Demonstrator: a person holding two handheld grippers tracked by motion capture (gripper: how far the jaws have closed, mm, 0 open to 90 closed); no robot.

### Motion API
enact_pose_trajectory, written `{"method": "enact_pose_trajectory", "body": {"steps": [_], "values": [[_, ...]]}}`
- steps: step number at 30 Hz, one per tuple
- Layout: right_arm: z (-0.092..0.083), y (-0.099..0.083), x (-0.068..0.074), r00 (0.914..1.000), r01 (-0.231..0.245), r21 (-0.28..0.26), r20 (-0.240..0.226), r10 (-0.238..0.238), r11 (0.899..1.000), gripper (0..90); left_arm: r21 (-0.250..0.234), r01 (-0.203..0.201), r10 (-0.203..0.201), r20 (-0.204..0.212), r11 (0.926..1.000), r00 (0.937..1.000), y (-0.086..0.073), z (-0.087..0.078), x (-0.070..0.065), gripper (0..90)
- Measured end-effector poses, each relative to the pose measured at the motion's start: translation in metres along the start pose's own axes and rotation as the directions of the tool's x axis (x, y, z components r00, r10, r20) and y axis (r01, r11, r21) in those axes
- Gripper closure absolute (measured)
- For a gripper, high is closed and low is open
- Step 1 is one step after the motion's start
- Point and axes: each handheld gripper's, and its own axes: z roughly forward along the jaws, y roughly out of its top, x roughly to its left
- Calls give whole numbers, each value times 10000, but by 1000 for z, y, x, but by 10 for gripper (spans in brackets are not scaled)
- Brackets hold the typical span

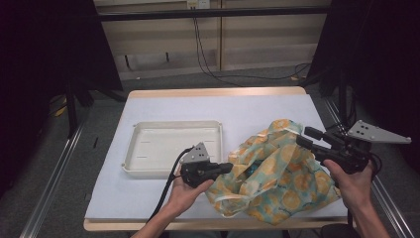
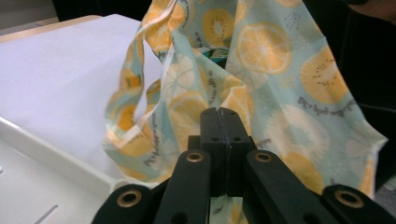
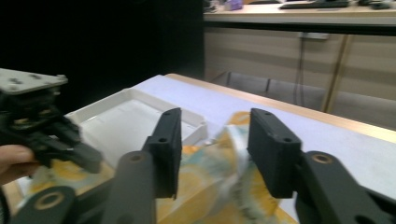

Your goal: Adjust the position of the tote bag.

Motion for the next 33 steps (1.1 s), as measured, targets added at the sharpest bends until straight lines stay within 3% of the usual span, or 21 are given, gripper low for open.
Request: {"method": "enact_pose_trajectory", "body": {"steps": [3,4,9,10,12,14,16,17,18,22,27,30,33], "values": [[12,-2,6,9987,117,363,-493,-99,9993,655,-182,358,-354,188,9992,9992,0,6,5,900],[17,-3,8,9978,195,554,-651,-159,9983,660,-177,304,-300,225,9994,9993,1,8,4,900],[44,-16,16,9921,392,1457,-1235,-211,9885,556,-7,55,-54,349,10000,9994,1,10,0,899],[56,-23,18,9855,513,1751,-1681,-214,9832,513,5,46,-47,327,10000,9995,1,10,0,899],[61,-26,20,9829,535,1842,-1833,-191,9814,504,32,-25,24,158,10000,9999,1,9,0,899],[76,-35,25,9712,777,2288,-2374,-218,9704,477,-23,86,-86,-32,10000,10000,2,9,1,899],[87,-44,27,9701,909,2789,-2415,-218,9560,452,5,53,-53,-167,10000,9998,2,8,3,899],[94,-58,25,9680,941,3213,-2507,-111,9423,412,-42,124,-124,-187,9999,9997,1,7,5,899],[94,-58,25,9680,941,3213,-2507,-111,9423,412,-45,112,-113,-236,9999,9997,1,6,6,899],[97,-72,24,9672,1208,3780,-2528,-233,9179,369,-92,233,-236,-327,9997,9992,0,2,9,899],[97,-77,25,9701,1401,4091,-2389,-423,9017,400,-64,274,-276,-347,9996,9990,-1,3,11,899],[101,-81,28,9723,1502,4414,-2282,-512,8847,423,-31,397,-398,-243,9992,9989,0,3,12,899],[102,-81,27,9734,1425,4460,-2251,-434,8836,495,36,511,-510,-103,9987,9986,0,2,12,899]]}}
